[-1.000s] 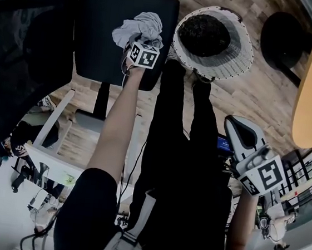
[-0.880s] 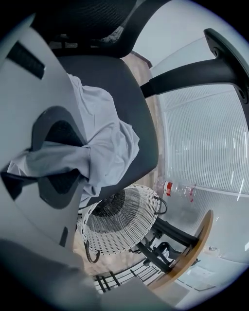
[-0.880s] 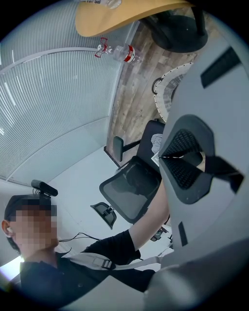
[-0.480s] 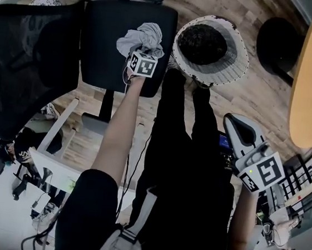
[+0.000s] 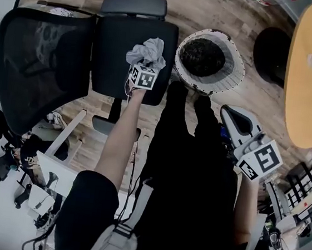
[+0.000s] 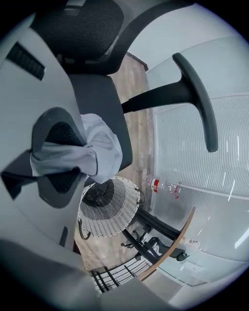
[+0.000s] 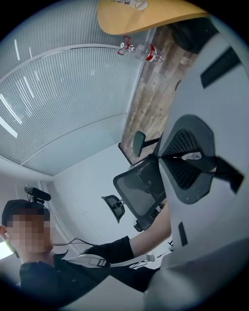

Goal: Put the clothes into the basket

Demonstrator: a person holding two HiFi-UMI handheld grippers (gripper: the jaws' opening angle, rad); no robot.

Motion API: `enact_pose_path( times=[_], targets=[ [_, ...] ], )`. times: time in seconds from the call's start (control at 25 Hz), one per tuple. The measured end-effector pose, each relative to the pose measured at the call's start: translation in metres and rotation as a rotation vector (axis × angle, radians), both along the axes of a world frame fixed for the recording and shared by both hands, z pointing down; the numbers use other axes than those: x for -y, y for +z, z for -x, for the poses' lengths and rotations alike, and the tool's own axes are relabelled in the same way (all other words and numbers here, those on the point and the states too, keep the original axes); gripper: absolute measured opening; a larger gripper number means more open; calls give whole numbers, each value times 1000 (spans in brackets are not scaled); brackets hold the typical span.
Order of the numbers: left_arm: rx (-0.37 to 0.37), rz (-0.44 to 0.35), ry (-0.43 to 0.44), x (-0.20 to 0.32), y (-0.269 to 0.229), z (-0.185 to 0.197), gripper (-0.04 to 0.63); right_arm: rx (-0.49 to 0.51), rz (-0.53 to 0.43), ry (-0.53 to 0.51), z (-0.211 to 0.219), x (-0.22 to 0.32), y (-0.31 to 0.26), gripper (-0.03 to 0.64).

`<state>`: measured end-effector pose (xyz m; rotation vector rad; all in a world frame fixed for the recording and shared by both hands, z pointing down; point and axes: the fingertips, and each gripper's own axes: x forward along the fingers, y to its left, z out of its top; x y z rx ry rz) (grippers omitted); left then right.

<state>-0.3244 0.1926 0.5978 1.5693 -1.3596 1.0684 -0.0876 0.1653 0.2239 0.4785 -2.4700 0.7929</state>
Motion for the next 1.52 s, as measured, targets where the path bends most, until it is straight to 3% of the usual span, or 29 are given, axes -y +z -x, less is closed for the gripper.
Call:
enact_pose_path(
  times=[0.2, 0.64, 1.0, 1.32, 1.52],
  targets=[
    [-29, -29, -27, -4, -36, -5, 89, 32, -47, 9, -1, 8, -19, 17],
    [-88, -158, 8, -16, -127, -38, 89, 95, -144, 51, -12, 15, -52, 17],
    [-165, -261, 126, -21, -183, -84, 89, 98, -200, 102, -16, 14, -63, 17],
    [-206, -323, 247, -1, -224, -128, 89, 89, -217, 184, -55, 22, -67, 17],
    [-235, -328, 275, 6, -232, -155, 89, 96, -224, 230, -82, 31, -69, 17]
  ],
)
